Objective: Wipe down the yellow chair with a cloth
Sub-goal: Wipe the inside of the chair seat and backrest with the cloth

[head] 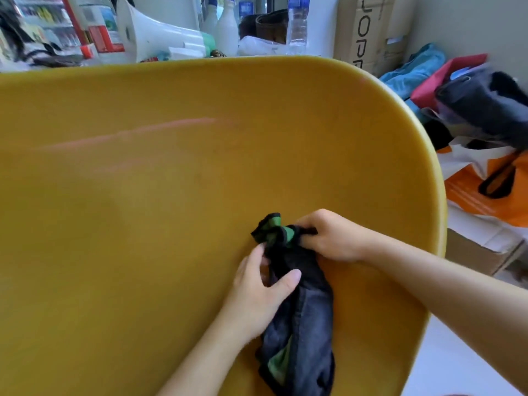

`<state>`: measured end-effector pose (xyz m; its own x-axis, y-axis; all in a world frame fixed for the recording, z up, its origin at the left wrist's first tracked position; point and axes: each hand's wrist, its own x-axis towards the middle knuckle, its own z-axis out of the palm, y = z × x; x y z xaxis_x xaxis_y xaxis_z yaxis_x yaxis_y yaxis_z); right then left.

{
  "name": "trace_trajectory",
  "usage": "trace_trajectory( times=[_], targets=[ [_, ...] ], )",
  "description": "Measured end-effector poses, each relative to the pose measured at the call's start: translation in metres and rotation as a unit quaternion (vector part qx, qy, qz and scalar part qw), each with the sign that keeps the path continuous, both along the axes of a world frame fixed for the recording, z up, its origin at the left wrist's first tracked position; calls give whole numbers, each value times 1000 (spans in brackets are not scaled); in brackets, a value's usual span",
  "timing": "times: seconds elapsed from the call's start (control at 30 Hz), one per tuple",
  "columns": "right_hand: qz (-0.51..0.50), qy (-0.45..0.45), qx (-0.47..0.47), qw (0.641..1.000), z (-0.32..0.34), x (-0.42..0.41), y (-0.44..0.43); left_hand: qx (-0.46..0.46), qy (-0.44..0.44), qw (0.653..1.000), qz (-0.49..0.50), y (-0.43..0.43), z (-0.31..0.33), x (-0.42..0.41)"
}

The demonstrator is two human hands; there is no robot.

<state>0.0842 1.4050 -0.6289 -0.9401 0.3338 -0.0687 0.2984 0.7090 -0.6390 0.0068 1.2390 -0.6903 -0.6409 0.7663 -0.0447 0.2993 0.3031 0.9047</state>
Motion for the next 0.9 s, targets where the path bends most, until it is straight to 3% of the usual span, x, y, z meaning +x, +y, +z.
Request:
trace_trajectory(
  times=[0.1,0.17,0.2,0.23,0.3,0.37,0.43,0.53,0.6,0.63,0.7,0.73,0.8,0.83,0.9],
  targets=[
    [-47,87,-243,965,6,-1,-2,123,-131,976,118,7,2,-8],
    [-60,122,-305,942,8,-2,-1,155,-227,950,147,3,7,-20],
    [-51,128,-323,936,9,-2,-1,174,-232,946,142,-1,11,-26],
    [-25,128,-342,931,9,-2,-2,196,-196,953,125,-4,15,-32],
    [61,93,-383,917,10,0,-2,202,-35,978,37,-7,28,-43],
    [134,36,-388,911,10,4,-2,104,136,978,-119,-3,34,-49],
    [148,27,-361,920,12,6,0,36,210,959,-187,1,36,-50],
    [37,151,-287,945,10,2,1,43,252,967,-9,-1,56,-58],
    [12,236,-206,950,9,0,1,90,370,918,108,-9,68,-55],
    [14,248,-173,953,10,0,0,112,433,886,118,-15,72,-46],
    [33,184,-144,972,13,3,-2,53,522,851,12,-31,68,-18],
    [50,117,-126,984,15,5,-3,-16,514,854,-81,-41,62,-6],
    [50,43,-13,998,15,6,-7,-141,346,895,-244,-63,48,0],
    [34,69,75,994,15,5,-12,-154,251,918,-266,-72,45,-6],
    [63,116,206,970,18,6,-36,-72,161,968,-177,-81,36,-30]
  ],
)
